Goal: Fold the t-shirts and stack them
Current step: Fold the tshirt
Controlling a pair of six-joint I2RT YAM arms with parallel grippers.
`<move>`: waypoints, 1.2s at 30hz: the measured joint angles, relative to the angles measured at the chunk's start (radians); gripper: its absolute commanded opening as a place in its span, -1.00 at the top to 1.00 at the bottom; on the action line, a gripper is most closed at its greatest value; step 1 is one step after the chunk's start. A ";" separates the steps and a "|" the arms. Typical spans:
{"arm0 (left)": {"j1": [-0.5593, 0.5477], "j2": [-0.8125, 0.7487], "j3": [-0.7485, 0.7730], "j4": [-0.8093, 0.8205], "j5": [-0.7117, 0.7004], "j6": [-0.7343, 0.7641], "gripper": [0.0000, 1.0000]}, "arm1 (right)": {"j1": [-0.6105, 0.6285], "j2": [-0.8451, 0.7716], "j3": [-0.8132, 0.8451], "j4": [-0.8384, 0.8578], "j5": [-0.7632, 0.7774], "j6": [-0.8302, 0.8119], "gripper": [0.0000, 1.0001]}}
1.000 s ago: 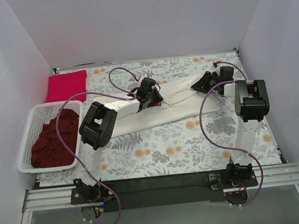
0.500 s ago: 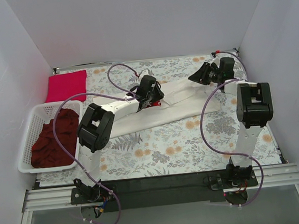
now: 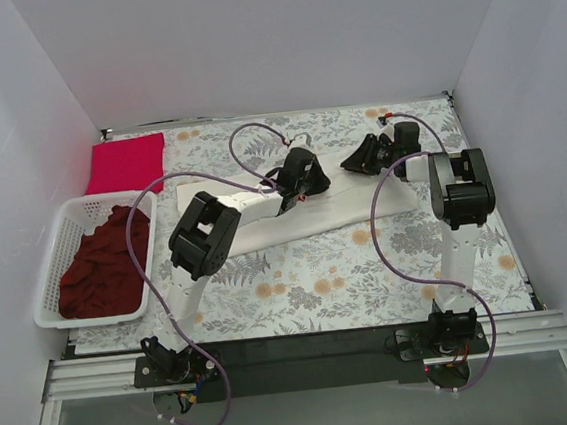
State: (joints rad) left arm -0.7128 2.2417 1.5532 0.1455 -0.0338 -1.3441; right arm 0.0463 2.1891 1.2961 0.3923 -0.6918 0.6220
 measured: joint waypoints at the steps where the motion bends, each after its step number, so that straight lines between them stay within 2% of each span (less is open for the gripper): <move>1: 0.002 0.023 0.005 0.002 0.000 0.002 0.91 | -0.004 0.011 0.000 0.000 0.004 0.000 0.31; 5: 0.013 0.060 0.010 -0.003 0.002 0.009 0.77 | -0.018 0.028 0.006 0.005 0.003 0.003 0.31; 8: 0.018 0.053 0.014 -0.004 -0.008 0.032 0.58 | -0.025 0.026 0.008 0.007 0.009 0.003 0.31; 12: 0.020 0.016 -0.009 -0.017 -0.029 0.073 0.20 | -0.030 -0.035 -0.042 0.004 0.027 -0.003 0.31; 13: 0.020 -0.009 -0.024 -0.022 -0.038 0.090 0.01 | -0.031 -0.067 -0.066 -0.002 0.033 -0.006 0.31; 16: 0.030 -0.106 -0.075 -0.041 -0.066 0.150 -0.22 | -0.033 -0.193 -0.145 -0.041 0.068 -0.035 0.31; 24: 0.177 -0.364 -0.198 -0.077 -0.122 0.310 -0.22 | -0.033 -0.454 -0.329 -0.191 0.249 -0.121 0.29; 30: 0.288 -0.358 -0.273 -0.149 -0.153 0.389 -0.22 | -0.033 -0.481 -0.444 -0.284 0.312 -0.125 0.28; 36: 0.299 -0.278 -0.262 -0.225 -0.165 0.415 -0.15 | -0.033 -0.477 -0.460 -0.314 0.342 -0.130 0.28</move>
State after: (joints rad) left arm -0.4133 1.9636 1.2915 -0.0799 -0.1989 -0.9295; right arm 0.0132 1.7119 0.8360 0.0784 -0.3496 0.4923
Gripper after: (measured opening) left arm 0.590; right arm 0.357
